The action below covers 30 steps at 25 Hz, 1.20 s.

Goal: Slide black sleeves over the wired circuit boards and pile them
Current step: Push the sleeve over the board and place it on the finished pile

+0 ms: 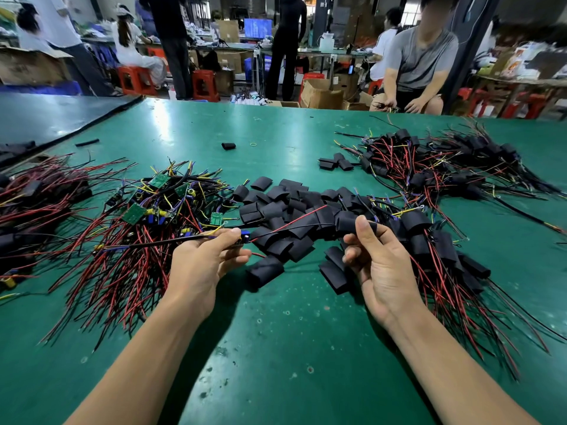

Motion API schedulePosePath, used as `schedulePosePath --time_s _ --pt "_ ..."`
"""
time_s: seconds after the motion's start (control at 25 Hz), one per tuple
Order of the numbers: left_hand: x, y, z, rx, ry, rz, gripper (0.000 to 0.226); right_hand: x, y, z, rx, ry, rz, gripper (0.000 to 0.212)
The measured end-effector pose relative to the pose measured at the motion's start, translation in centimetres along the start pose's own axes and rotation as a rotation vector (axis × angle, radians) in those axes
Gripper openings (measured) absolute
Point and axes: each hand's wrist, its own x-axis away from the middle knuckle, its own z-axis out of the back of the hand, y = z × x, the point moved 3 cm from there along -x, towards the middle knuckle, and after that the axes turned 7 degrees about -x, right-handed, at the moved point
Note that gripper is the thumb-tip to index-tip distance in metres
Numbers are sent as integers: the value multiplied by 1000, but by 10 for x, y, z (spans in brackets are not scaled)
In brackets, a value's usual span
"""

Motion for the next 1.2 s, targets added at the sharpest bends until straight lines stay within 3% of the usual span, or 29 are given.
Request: schedulePosePath --time_s 0.4,0.64,1.04,1.2 --pt "3 2 -3 -15 -79 46 13 1 -1 0 -17 31 64 30" --pt "1 0 0 -29 -86 68 17 1 -2 -2 -32 22 54 30" --pt "3 1 -4 -28 -97 76 17 4 0 -5 4 -97 -6 23" --pt "11 4 -12 36 -177 103 17 9 7 -10 69 -179 -36 32"
